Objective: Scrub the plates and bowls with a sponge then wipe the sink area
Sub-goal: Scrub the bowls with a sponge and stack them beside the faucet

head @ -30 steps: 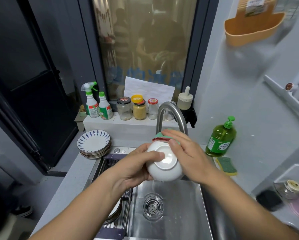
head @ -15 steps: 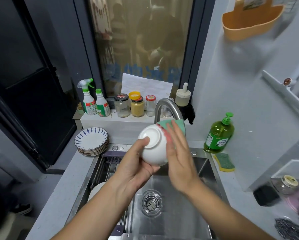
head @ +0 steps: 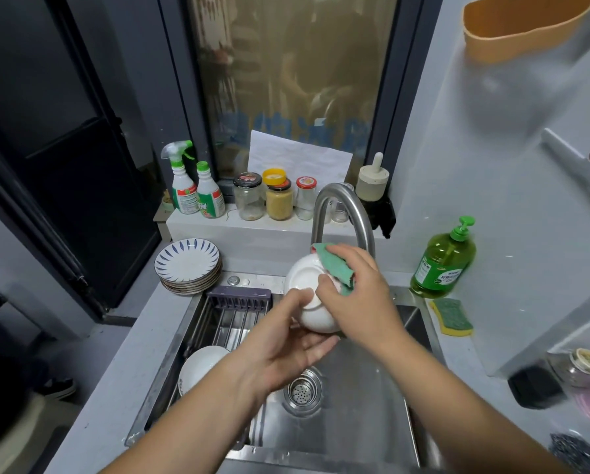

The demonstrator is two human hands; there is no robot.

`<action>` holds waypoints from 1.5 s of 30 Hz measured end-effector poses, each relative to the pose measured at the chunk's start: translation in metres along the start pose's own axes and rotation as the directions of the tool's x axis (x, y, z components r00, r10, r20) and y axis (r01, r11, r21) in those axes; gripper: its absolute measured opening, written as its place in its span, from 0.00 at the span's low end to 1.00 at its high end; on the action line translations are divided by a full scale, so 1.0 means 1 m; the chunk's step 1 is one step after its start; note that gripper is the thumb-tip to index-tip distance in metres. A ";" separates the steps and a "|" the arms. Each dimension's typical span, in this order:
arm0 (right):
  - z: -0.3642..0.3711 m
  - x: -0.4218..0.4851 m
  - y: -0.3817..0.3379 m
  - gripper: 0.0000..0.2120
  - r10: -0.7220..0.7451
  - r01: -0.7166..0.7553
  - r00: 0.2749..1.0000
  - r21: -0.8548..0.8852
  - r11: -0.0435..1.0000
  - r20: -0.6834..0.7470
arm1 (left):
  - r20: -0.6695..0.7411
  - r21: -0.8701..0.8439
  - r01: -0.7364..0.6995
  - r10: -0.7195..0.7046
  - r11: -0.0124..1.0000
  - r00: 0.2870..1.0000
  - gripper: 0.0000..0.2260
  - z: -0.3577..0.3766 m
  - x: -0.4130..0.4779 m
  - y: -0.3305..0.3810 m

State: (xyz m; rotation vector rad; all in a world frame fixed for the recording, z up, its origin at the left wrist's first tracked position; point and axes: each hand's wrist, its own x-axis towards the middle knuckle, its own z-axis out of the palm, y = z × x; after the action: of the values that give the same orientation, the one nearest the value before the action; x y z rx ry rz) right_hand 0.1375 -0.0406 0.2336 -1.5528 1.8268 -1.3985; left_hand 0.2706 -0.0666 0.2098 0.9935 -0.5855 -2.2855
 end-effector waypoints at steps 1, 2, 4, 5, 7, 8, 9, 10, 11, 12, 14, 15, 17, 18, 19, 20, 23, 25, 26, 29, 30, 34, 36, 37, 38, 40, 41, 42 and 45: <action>-0.005 0.004 -0.001 0.20 -0.006 0.008 0.999 -0.036 0.999 0.052 | 0.002 0.067 0.045 -0.045 0.997 0.999 0.25 -0.005 -0.001 0.003; -0.010 0.008 -0.002 0.20 -0.012 0.019 0.995 -0.069 0.997 0.103 | 0.018 0.124 0.084 -0.087 0.989 0.996 0.28 -0.010 -0.002 0.006; -0.017 0.014 -0.007 0.20 -0.018 0.041 0.979 -0.112 0.993 0.203 | 0.065 0.207 0.116 -0.132 0.971 0.989 0.29 -0.014 -0.004 0.010; -0.021 0.016 -0.009 0.20 -0.017 0.047 0.970 -0.119 0.992 0.244 | 0.095 0.232 0.111 -0.136 0.966 0.986 0.29 -0.015 -0.005 0.011; -0.025 0.020 -0.011 0.20 -0.012 0.052 0.954 -0.127 0.991 0.298 | 0.144 0.261 0.073 -0.113 0.963 0.983 0.32 -0.016 -0.005 0.010; -0.026 0.021 -0.012 0.20 -0.010 0.055 0.947 -0.131 0.990 0.320 | 0.153 0.259 0.037 -0.079 0.965 0.985 0.35 -0.017 -0.004 0.010; -0.026 0.021 -0.012 0.20 -0.010 0.058 0.942 -0.134 0.989 0.335 | 0.152 0.251 0.003 -0.043 0.968 0.987 0.37 -0.019 -0.004 0.010; -0.026 0.022 -0.010 0.20 -0.008 0.058 0.938 -0.134 0.989 0.347 | 0.148 0.238 -0.025 -0.011 0.971 0.989 0.38 -0.020 -0.004 0.010; -0.025 0.023 -0.008 0.19 -0.008 0.058 0.934 -0.128 0.990 0.357 | 0.144 0.216 -0.042 0.011 0.975 0.990 0.40 -0.022 -0.003 0.009; -0.023 0.022 -0.006 0.19 -0.012 0.058 0.932 -0.118 0.991 0.362 | 0.146 0.186 -0.053 0.026 0.981 0.989 0.41 -0.025 -0.003 0.007; -0.015 0.019 -0.002 0.18 -0.041 0.078 0.936 -0.093 0.993 0.351 | 0.134 0.101 -0.061 0.047 0.993 0.990 0.40 -0.028 -0.003 0.003; -0.010 0.016 0.000 0.18 -0.065 0.102 0.938 -0.091 0.991 0.341 | 0.124 0.046 -0.070 0.064 0.997 0.990 0.37 -0.029 -0.002 0.001; 0.004 0.001 0.005 0.22 -0.110 0.155 0.938 -0.115 0.981 0.329 | 0.103 -0.082 -0.086 0.094 0.993 0.990 0.29 -0.030 -0.002 0.000; 0.011 -0.007 0.007 0.23 -0.125 0.174 0.935 -0.121 0.977 0.332 | 0.090 -0.139 -0.099 0.112 0.985 0.990 0.26 -0.031 -0.002 0.002; 0.018 -0.017 0.009 0.24 -0.141 0.192 0.929 -0.119 0.974 0.343 | 0.070 -0.191 -0.110 0.125 0.975 0.990 0.24 -0.032 -0.002 0.003; 0.027 -0.025 0.013 0.24 -0.154 0.204 0.922 -0.108 0.973 0.355 | 0.052 -0.240 -0.119 0.135 0.963 0.989 0.23 -0.036 0.000 0.007; 0.050 -0.043 0.020 0.25 -0.116 0.131 0.933 -0.020 0.991 0.339 | 0.020 -0.278 -0.147 0.159 0.949 0.987 0.24 -0.053 0.010 0.011; 0.070 -0.045 0.026 0.25 -0.008 -0.011 0.960 0.069 0.998 0.280 | -0.003 -0.235 -0.183 0.188 0.955 0.982 0.29 -0.072 0.021 0.011; 0.080 -0.042 0.028 0.26 0.074 -0.110 0.966 0.137 0.984 0.248 | -0.031 -0.183 -0.206 0.203 0.961 0.979 0.30 -0.080 0.026 0.012; 0.106 -0.019 0.030 0.22 0.347 -0.429 0.900 0.397 0.811 0.263 | -0.084 -0.051 -0.250 0.245 0.967 0.966 0.28 -0.102 0.035 0.024; 0.109 -0.008 0.028 0.20 0.419 -0.513 0.858 0.449 0.731 0.299 | -0.086 -0.004 -0.262 0.261 0.965 0.962 0.27 -0.108 0.036 0.029; 0.128 0.038 0.032 0.14 0.602 -0.697 0.703 0.532 0.481 0.378 | 0.004 0.280 -0.263 0.273 0.923 0.962 0.36 -0.140 0.056 0.057; 0.138 0.057 0.039 0.15 0.616 -0.703 0.683 0.584 0.406 0.394 | 0.063 0.358 -0.221 0.213 0.907 0.975 0.38 -0.149 0.068 0.073; 0.146 0.065 0.043 0.16 0.624 -0.700 0.675 0.611 0.371 0.394 | 0.073 0.350 -0.186 0.171 0.918 0.983 0.36 -0.155 0.076 0.081; 0.152 0.071 0.048 0.14 0.641 -0.702 0.665 0.615 0.360 0.384 | 0.076 0.328 -0.152 0.135 0.932 0.988 0.31 -0.159 0.083 0.088; 0.164 0.078 0.058 0.12 0.673 -0.703 0.667 0.572 0.424 0.321 | 0.059 0.282 -0.067 0.053 0.957 0.997 0.29 -0.168 0.099 0.099; 0.172 0.080 0.066 0.13 0.684 -0.702 0.676 0.519 0.487 0.273 | 0.044 0.272 -0.029 0.018 0.962 0.999 0.29 -0.174 0.107 0.101; 0.179 0.081 0.073 0.13 0.687 -0.698 0.690 0.461 0.548 0.230 | 0.051 0.264 -0.011 -0.003 0.964 0.999 0.27 -0.179 0.115 0.102; 0.200 0.083 0.088 0.08 0.653 -0.657 0.737 0.408 0.633 0.173 | 0.031 0.218 0.009 -0.016 0.976 0.999 0.23 -0.198 0.143 0.097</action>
State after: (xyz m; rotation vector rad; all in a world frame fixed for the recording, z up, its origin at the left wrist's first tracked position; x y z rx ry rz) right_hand 0.2191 -0.2109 0.0965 -0.5466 1.6420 -1.2893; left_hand 0.3729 -0.2639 0.0696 1.0655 -0.8609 -2.2876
